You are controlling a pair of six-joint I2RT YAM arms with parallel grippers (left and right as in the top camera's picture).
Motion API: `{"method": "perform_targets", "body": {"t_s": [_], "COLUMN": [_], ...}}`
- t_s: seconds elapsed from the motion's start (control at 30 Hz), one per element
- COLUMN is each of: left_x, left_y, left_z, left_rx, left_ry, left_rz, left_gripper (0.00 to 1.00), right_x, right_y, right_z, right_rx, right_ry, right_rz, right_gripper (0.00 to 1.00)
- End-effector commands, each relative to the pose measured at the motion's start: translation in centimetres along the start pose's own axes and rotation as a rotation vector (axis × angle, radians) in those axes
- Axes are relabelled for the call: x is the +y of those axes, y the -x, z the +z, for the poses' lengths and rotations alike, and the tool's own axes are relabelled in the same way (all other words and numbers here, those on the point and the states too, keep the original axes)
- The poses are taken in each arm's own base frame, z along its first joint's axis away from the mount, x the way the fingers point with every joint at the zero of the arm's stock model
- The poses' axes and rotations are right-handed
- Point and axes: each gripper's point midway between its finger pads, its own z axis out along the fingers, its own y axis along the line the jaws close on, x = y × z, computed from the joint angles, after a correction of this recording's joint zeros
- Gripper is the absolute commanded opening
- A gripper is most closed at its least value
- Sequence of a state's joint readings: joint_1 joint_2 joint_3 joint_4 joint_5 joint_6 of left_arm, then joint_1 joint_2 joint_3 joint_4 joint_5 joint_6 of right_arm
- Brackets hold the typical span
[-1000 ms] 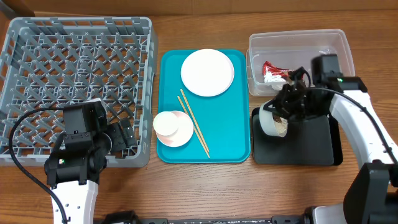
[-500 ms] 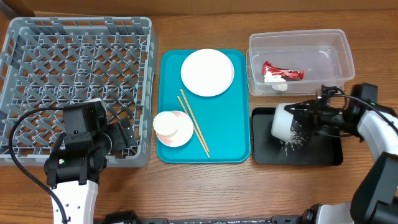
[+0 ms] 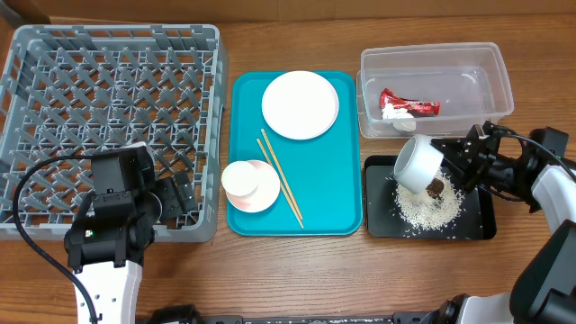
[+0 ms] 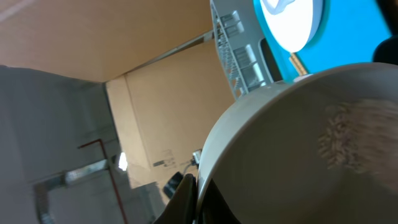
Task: Sort waste into correct bins and load items into the dishwasher
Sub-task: 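Tip the rice bowl over the black tray to dump the food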
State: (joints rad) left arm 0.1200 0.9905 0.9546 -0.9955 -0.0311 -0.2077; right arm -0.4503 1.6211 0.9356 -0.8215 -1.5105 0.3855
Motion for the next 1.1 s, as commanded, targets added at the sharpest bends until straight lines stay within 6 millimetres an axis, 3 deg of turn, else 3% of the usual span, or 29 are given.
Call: {"method": "perform_targets", "body": {"t_s": [0.0, 0.67, 0.83, 0.9, 0.97, 1.07], "left_x": [0.0, 0.0, 0.0, 0.0, 0.0, 0.0], "left_y": [0.9, 0.9, 0.9, 0.9, 0.9, 0.9], "left_z": [-0.6, -0.6, -0.6, -0.6, -0.6, -0.6], "left_rx": [-0.031, -0.032, -0.032, -0.032, -0.032, -0.032], "left_ry": [-0.002, -0.002, -0.002, -0.002, -0.002, -0.002], "left_rz": [-0.007, -0.007, -0.007, -0.007, -0.007, -0.006], "left_gripper": [1.0, 1.0, 1.0, 1.0, 1.0, 1.0], "right_x": [1.2, 1.1, -2.1, -1.4, 1.4, 1.7], "right_y": [-0.7, -0.7, 0.6, 0.5, -0.4, -0.6], "right_z": [-0.2, -0.2, -0.3, -0.2, -0.1, 0.1], "right_rx": [0.023, 0.021, -0.076, -0.056, 0.024, 0.03], "right_ry": [0.054, 0.05, -0.129, -0.093, 0.056, 0.054], "right_rz": [0.032, 0.046, 0.125, 0.066, -0.134, -0.205], "right_gripper": [0.04, 0.04, 0.04, 0.04, 0.04, 0.04]}}
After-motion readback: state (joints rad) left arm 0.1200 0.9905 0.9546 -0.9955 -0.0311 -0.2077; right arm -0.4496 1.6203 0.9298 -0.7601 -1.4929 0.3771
